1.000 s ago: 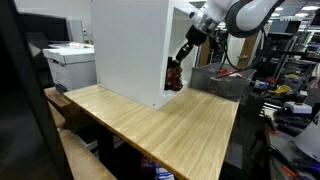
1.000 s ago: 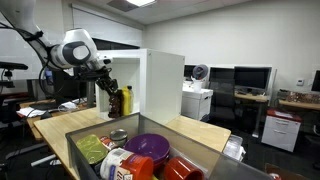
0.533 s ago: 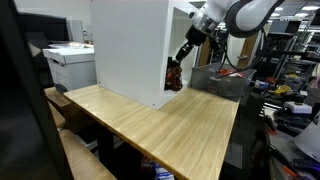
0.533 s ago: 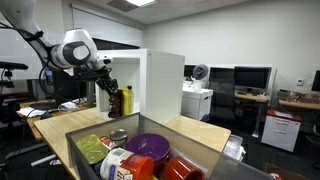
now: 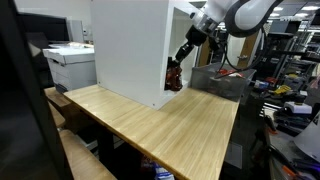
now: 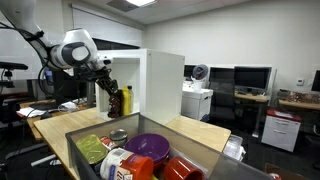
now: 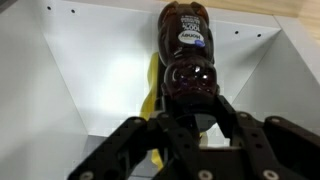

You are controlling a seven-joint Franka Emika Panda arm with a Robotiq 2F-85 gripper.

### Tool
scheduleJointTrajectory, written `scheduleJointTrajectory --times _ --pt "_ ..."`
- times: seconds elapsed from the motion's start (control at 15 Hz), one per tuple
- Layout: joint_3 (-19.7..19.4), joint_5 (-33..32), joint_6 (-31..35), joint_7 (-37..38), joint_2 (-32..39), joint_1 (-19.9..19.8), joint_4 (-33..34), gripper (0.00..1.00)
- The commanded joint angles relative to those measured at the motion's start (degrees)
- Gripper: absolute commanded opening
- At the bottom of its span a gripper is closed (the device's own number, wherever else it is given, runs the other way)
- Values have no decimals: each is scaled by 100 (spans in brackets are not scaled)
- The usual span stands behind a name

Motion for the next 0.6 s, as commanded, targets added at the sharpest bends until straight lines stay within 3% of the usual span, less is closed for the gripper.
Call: scheduleJointTrajectory --times 0.0,0.53 --pt "-62 370 375 -182 -177 81 -223 19" --pt "-128 319 1232 -179 -342 112 -693 19"
